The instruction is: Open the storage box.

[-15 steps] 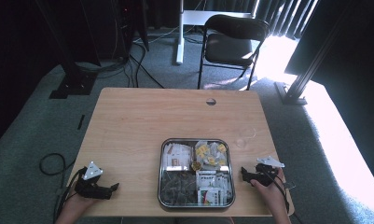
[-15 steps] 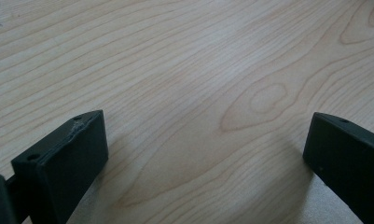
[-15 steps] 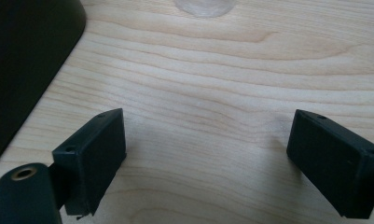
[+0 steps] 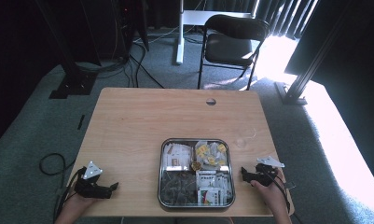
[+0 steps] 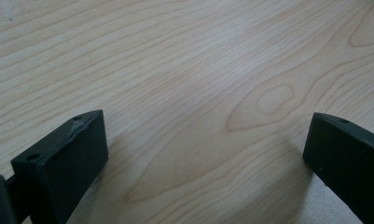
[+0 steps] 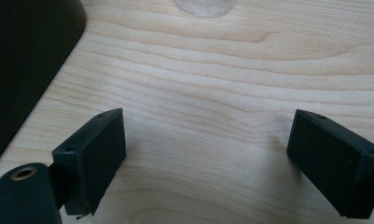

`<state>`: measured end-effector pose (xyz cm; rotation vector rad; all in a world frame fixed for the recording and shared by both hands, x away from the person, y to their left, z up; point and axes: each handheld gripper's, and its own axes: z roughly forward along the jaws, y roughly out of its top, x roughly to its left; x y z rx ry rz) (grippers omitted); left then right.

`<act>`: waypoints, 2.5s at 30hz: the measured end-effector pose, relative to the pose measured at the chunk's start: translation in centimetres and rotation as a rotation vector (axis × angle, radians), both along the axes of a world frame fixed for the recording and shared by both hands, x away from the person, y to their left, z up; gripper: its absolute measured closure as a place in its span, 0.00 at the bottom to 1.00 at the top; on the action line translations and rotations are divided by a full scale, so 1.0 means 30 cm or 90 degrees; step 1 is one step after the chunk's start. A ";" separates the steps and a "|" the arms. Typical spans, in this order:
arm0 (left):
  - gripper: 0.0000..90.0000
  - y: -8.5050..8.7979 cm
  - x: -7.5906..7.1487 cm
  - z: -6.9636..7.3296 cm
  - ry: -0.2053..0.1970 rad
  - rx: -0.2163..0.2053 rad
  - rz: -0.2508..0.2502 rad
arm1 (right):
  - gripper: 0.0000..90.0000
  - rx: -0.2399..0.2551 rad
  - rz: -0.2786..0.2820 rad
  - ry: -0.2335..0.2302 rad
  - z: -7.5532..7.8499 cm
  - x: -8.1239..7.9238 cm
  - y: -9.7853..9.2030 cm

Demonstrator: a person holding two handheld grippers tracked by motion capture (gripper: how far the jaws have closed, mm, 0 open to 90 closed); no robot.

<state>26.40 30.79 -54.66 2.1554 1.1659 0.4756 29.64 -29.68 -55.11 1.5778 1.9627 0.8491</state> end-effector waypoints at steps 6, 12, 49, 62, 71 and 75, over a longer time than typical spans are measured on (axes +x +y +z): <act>0.01 -0.004 0.000 0.004 0.004 0.004 0.005 | 0.12 0.000 0.000 0.000 0.000 0.000 0.000; 0.01 -0.008 0.009 0.007 0.011 0.005 0.005 | 0.12 0.000 0.000 0.000 0.000 0.000 0.000; 0.01 -0.104 0.015 0.135 -0.041 -0.033 -0.049 | 0.12 0.000 0.000 0.000 0.000 0.000 0.000; 0.01 -0.199 0.014 0.233 -0.081 -0.057 -0.110 | 0.12 0.000 0.000 0.000 0.000 0.000 0.000; 0.01 -0.270 0.017 0.243 -0.087 -0.075 -0.156 | 0.12 0.000 0.000 0.000 0.000 0.000 0.000; 0.01 -0.306 0.011 0.246 -0.091 -0.067 -0.176 | 0.12 0.000 0.000 0.000 0.000 0.000 0.000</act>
